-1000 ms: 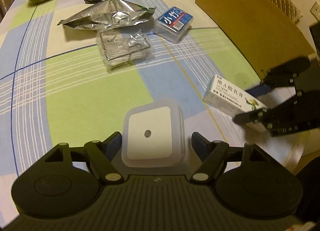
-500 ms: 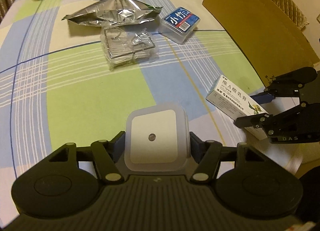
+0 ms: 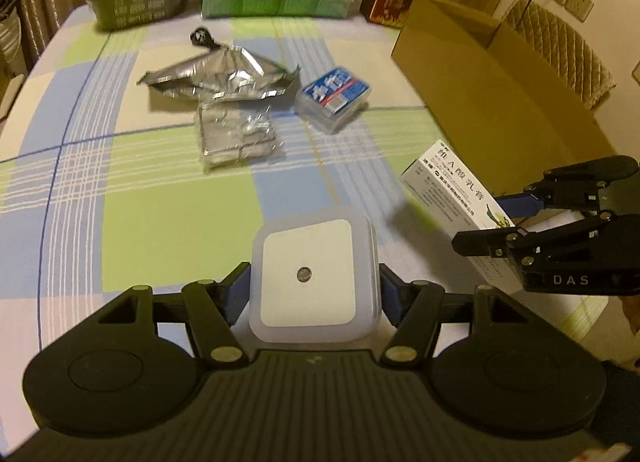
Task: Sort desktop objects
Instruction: 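Lift and carry the night-light and ointment box toward the cardboard box with both tools, then lower the night-light into the box and open the left tool while the right tool releases the ointment box, then withdraw both tools from the cardboard box back over the table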
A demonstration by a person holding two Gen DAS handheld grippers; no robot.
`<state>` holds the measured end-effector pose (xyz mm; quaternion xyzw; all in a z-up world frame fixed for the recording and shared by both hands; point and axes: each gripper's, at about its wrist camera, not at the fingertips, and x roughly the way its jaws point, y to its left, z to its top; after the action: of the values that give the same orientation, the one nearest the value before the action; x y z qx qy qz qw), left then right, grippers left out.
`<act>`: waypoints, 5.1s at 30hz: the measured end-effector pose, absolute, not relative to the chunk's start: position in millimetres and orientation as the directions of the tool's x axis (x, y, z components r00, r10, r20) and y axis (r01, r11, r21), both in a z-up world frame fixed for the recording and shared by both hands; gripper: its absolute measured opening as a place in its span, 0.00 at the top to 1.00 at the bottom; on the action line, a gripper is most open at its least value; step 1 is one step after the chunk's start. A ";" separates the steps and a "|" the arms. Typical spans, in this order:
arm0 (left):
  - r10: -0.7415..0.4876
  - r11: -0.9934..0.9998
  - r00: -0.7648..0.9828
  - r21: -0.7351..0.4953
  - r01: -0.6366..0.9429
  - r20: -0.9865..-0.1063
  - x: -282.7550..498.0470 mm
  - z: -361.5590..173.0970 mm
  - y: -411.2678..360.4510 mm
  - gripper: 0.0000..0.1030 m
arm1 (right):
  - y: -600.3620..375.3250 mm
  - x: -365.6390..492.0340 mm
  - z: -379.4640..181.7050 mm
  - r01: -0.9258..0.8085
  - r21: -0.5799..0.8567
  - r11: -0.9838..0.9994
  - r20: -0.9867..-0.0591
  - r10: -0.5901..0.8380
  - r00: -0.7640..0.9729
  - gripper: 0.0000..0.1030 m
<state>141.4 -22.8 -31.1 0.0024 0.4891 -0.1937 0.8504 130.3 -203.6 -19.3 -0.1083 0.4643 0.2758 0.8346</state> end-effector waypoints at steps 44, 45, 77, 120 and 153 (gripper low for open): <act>-0.493 0.822 0.486 -0.204 0.532 -0.722 117.5 78.6 -233.0 0.41 | -432.4 118.5 97.5 -0.241 0.076 0.968 -0.729 0.219 0.648 0.66; -0.496 0.819 0.483 -0.203 0.537 -0.722 119.3 78.5 -238.0 0.41 | -434.8 120.7 96.7 -0.237 0.077 0.968 -0.730 0.217 0.648 0.66; -0.505 0.796 0.416 -0.221 0.564 -0.756 192.9 38.5 -293.2 0.41 | -451.9 187.4 64.5 -0.206 0.074 0.976 -0.766 0.188 0.615 0.66; -0.489 0.825 0.440 -0.237 0.513 -0.753 189.5 32.5 -262.3 0.41 | -448.2 186.0 59.6 -0.175 0.135 0.975 -0.753 0.216 0.622 0.49; -0.420 0.877 0.547 -0.167 0.451 -0.724 126.5 74.1 -185.0 0.14 | -394.8 108.0 93.3 -0.273 0.052 0.961 -0.734 0.222 0.642 0.02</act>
<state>126.5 -185.0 74.1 0.0196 0.4063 -0.2476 0.8793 108.0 -394.8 93.3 -0.0319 0.4007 0.1365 0.9054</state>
